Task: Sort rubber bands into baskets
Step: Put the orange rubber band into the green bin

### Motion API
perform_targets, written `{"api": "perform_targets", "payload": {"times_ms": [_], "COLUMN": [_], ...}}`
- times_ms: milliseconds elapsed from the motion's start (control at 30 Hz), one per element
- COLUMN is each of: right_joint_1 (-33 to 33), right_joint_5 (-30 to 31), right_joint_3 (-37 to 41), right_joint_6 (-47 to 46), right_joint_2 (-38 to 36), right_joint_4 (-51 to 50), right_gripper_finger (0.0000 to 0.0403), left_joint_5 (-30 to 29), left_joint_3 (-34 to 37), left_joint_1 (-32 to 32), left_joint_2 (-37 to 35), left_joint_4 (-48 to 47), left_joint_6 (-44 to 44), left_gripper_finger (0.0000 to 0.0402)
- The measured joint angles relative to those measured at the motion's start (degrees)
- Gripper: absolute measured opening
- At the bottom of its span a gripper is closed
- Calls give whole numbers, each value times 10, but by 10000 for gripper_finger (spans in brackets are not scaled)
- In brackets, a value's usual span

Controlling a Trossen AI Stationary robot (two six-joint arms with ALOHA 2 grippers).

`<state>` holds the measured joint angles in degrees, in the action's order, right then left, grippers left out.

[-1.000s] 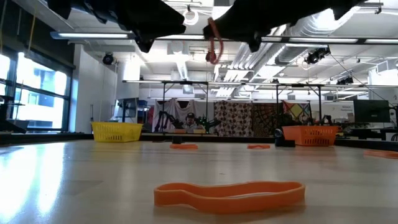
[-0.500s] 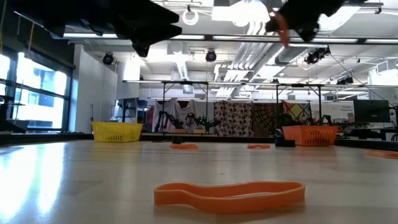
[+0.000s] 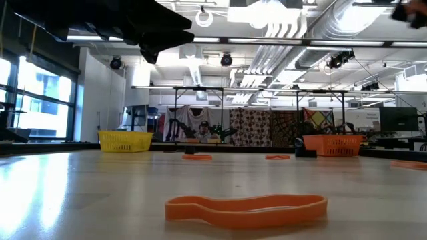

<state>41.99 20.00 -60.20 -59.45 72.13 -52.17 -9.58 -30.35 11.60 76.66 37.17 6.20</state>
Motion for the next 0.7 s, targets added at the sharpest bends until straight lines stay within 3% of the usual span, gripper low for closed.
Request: {"api": "perform_targets", "payload": {"times_ms": [133,367,533,700], "right_joint_1": [39,80,103,142], "right_joint_5": [-55,-203,-279,-311], "right_joint_3": [-29,-31,-31,-31], "right_joint_6": [-121,-291,-301,-236], "right_joint_2": [25,72,103,126], "right_joint_4": [-68,-117,-121,-121], "right_gripper_finger": [0,0,0,0], "left_joint_5": [0,0,0,0], "left_joint_3": [0,0,0,0], "left_joint_1": [0,0,0,0], "left_joint_2": [0,0,0,0], "left_joint_4": [0,0,-1,-1], "left_joint_6": [1,1,1,0], "left_gripper_finger": [142,142,142,142]}}
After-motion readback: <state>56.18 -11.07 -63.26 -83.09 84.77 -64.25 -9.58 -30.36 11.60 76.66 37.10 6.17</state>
